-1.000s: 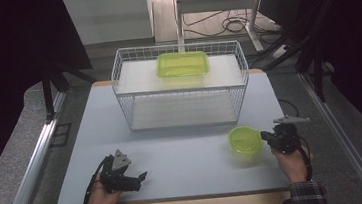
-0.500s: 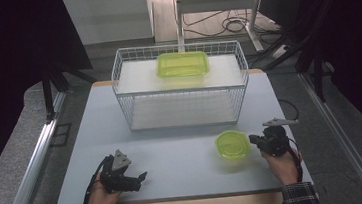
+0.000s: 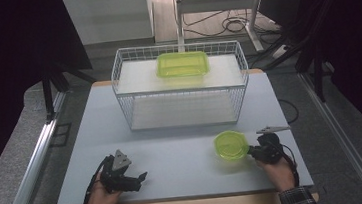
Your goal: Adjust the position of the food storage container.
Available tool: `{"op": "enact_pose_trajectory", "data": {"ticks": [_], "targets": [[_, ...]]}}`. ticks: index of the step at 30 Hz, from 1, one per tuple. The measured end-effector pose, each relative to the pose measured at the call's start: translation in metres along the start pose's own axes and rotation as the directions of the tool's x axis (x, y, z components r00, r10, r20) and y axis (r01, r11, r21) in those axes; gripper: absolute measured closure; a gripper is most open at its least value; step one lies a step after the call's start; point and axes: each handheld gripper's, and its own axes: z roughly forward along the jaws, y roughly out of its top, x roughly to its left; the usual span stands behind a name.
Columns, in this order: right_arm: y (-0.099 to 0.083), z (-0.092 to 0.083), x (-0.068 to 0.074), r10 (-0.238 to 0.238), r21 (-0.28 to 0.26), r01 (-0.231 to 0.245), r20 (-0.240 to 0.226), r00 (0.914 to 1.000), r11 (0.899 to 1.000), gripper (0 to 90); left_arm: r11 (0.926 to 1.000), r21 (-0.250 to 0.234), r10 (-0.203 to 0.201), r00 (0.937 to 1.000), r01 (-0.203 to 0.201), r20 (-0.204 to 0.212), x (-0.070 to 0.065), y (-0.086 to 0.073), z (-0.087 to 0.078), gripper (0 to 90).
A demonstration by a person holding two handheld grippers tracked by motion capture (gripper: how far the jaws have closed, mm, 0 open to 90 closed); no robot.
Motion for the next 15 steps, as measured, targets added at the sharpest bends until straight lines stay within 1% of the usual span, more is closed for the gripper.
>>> {"op": "enact_pose_trajectory", "data": {"ticks": [2,4,7,8,9,10,11,12,13,15], "targets": [[0.001,0.005,0.006,-0.01,0.014,0.011,-0.02,0.9997,1.0,88.3,1.0,0.002,0.0,1.0,0.0,0.0,0.0,0.0,0.0,6.5],[0.002,0.009,0.01,-0.01,0.014,0.011,-0.037,0.9993,1.0,88.3,1.0,0.003,0.001,1.0,-0.001,0.001,-0.001,0.0,0.001,6.5],[0.005,0.015,0.019,-0.023,0.016,0.024,-0.06,0.9979,1.0,87.8,1.0,0.007,0.003,1.0,-0.003,0.0,-0.001,0.0,0.001,6.4],[0.005,0.015,0.019,-0.023,0.016,0.024,-0.06,0.9979,1.0,87.8,1.0,0.007,0.003,1.0,-0.003,0.0,-0.001,0.0,0.001,6.4],[0.008,0.02,0.025,-0.033,0.017,0.034,-0.069,0.9971,0.999,87.7,0.9999,0.008,0.006,1.0,-0.006,0.001,-0.001,0.0,0.001,6.4],[0.008,0.02,0.025,-0.033,0.017,0.034,-0.069,0.9971,0.999,87.7,0.9999,0.008,0.006,1.0,-0.006,0.001,-0.001,0.0,0.001,6.4],[0.011,0.025,0.032,-0.047,0.016,0.049,-0.083,0.9955,0.999,87.6,0.9999,0.009,0.006,1.0,-0.006,0.002,-0.001,0.0,0.001,6.4],[0.011,0.025,0.032,-0.047,0.016,0.049,-0.083,0.9955,0.999,87.6,0.9999,0.009,0.006,1.0,-0.006,0.002,-0.001,0.0,0.001,6.4],[0.014,0.03,0.038,-0.061,0.016,0.063,-0.099,0.9931,0.998,87.6,0.9999,0.009,0.006,1.0,-0.006,0.002,-0.001,0.0,0.001,6.4],[0.017,0.035,0.043,-0.076,0.017,0.078,-0.106,0.9914,0.997,87.6,0.9999,0.01,0.005,1.0,-0.005,0.001,-0.001,0.0,0.001,6.4]]}}
